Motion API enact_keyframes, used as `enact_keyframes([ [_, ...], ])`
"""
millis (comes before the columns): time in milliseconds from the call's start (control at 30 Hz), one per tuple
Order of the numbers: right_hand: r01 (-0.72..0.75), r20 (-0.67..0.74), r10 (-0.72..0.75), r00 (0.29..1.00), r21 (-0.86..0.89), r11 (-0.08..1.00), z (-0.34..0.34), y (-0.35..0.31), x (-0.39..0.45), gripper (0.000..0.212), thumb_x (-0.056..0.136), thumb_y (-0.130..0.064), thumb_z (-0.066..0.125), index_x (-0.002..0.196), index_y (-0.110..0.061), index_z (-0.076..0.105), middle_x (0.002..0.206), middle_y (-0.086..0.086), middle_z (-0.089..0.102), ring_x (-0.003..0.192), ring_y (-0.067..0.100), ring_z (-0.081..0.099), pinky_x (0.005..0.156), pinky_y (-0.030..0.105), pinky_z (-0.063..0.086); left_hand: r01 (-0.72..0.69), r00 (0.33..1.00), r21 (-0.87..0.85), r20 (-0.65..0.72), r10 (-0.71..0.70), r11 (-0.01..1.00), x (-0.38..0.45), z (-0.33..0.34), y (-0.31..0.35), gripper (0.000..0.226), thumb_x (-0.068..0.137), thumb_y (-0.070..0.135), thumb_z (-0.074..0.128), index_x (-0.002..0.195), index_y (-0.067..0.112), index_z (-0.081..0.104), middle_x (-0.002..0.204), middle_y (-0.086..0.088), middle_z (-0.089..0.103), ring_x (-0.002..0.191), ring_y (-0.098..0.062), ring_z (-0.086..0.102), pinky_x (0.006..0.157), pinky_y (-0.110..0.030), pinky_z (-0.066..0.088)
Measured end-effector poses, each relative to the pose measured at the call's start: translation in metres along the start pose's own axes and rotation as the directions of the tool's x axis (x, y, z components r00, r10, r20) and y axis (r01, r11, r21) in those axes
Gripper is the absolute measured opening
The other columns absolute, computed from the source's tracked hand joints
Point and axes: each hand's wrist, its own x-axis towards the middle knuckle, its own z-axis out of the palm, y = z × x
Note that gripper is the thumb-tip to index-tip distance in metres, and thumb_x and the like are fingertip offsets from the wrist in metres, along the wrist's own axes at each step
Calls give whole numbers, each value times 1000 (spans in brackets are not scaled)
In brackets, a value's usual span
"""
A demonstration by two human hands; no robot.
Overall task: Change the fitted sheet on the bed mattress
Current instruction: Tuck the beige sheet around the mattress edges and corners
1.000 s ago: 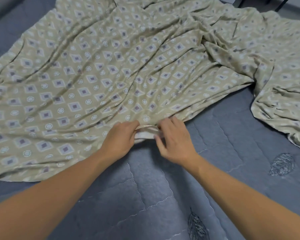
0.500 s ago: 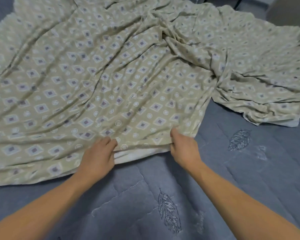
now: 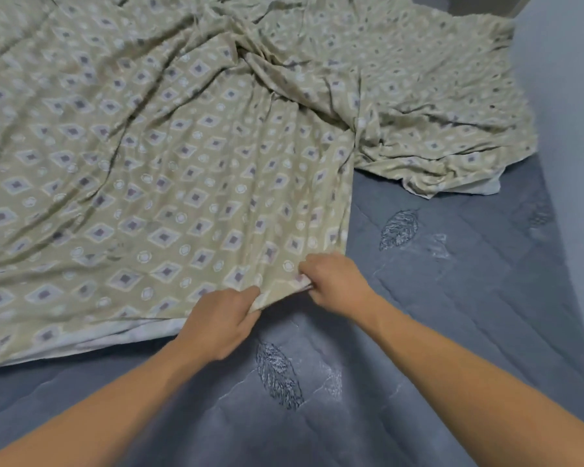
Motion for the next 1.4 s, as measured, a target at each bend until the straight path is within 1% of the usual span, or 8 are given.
enact_keyframes([
  [200,-209,-279,194,940,-24,978,2,27,0,22,67,-1,67,84,-13,60,77,8,56,73,37,55,69,40,42,-20,996,116,-80,29,993,-18,-6,-15,44,91,51,28,83,16,53,58,-4,54,53,-32,52,55,-34,28],
  [333,-384,-224,404,887,130,914,9,-17,-34,19,83,-5,66,99,-12,61,89,11,66,76,39,64,60,36,33,67,997,208,-58,-56,976,-10,-8,-16,32,81,54,40,79,23,49,68,0,53,71,-31,61,56,-35,42],
  [500,-229,-99,256,962,226,947,16,-58,-76,18,86,-15,63,101,-18,52,91,4,62,75,36,64,58,35,34,-32,985,73,171,19,997,6,13,23,61,79,49,65,132,25,47,114,2,60,103,-23,59,82,-40,48],
  [733,-373,-220,364,905,-1,928,11,24,-80,58,57,-4,83,102,-21,49,87,2,59,72,32,63,48,34,33,-98,977,19,191,93,995,-6,28,30,10,92,32,38,87,28,47,69,6,54,61,-17,48,52,-31,27],
  [900,-405,-244,413,877,86,910,10,50,-83,51,58,4,69,104,-15,57,77,2,62,77,33,61,86,39,45,0,984,190,173,-34,982,-13,29,8,17,84,33,35,78,23,48,72,2,57,69,-24,58,55,-34,34],
  [1000,-392,-113,402,909,105,914,20,26,-107,44,73,4,62,113,-14,58,89,8,67,83,39,63,66,38,44,11,995,268,94,-38,963,-6,36,10,12,72,29,50,81,21,51,88,0,55,84,-28,56,59,-35,43],
  [1200,-263,-27,269,963,121,957,35,9,-144,38,81,-4,62,115,-19,54,104,0,65,89,33,67,59,36,35,-78,961,152,273,34,985,29,55,90,78,83,55,66,148,26,36,134,0,45,125,-24,45,100,-43,43],
  [1400,-264,-176,290,941,156,952,29,16,-153,50,58,2,77,98,-19,56,87,-2,56,58,30,60,45,29,25,-191,969,230,198,146,954,58,80,142,34,99,35,55,130,20,54,114,-2,63,109,-28,56,89,-42,39],
])
